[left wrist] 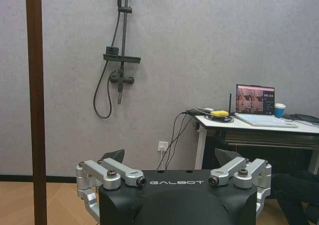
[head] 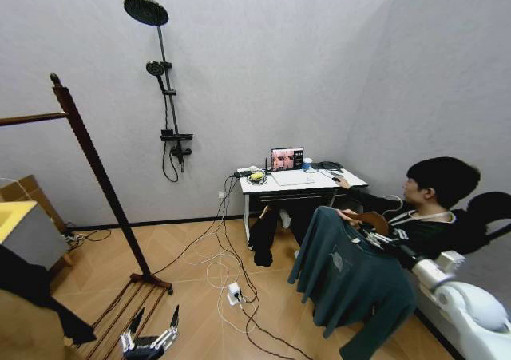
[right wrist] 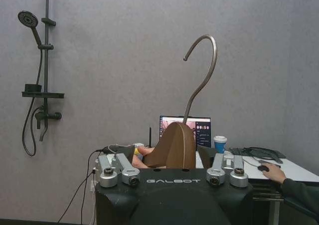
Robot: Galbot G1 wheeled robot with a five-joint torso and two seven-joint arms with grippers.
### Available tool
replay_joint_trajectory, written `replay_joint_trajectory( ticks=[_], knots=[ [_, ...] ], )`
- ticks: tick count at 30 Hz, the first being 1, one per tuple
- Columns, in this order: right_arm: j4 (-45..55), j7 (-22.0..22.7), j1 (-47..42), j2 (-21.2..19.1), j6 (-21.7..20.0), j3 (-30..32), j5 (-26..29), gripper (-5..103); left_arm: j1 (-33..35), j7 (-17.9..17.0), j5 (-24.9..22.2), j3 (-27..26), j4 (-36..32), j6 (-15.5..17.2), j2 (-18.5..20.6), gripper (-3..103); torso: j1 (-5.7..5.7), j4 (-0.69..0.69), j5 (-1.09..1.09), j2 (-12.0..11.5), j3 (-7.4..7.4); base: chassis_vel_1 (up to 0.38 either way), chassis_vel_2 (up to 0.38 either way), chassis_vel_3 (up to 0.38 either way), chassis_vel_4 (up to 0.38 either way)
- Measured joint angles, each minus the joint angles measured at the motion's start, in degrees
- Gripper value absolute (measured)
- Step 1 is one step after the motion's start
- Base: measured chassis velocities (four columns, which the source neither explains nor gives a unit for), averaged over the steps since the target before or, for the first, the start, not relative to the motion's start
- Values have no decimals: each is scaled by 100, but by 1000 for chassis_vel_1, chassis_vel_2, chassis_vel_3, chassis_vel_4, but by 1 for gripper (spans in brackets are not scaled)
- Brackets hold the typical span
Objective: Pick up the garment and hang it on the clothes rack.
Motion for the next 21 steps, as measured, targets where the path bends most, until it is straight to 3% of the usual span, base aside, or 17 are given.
replay_joint_trajectory(
  ticks=[2,6,9,10,13,16,21],
  knots=[
    [7,55,9,14,0,-5,-33,59,0,0,0,0,0,0,0,100,0,-1,0,0,0,0,0,0,0],
    [7,115,-15,32,6,-2,-37,48,0,0,0,0,0,0,0,100,0,-1,0,0,0,0,0,0,0],
    [13,190,-44,44,46,12,-29,32,0,0,0,0,0,0,0,100,0,-1,0,0,0,0,0,0,0],
    [13,190,-44,44,46,12,-29,32,0,0,0,0,0,0,0,100,0,-1,0,0,0,0,0,0,0],
    [44,256,-72,48,107,30,9,15,0,0,0,0,0,0,0,100,-1,0,0,0,0,0,0,0,0],
    [61,302,-104,49,147,50,27,9,0,0,0,0,0,0,0,100,0,-1,0,0,0,0,0,0,0],
    [148,399,-167,62,196,76,145,9,0,0,0,0,0,0,0,100,0,-1,1,0,0,0,0,0,0]
  ],
)
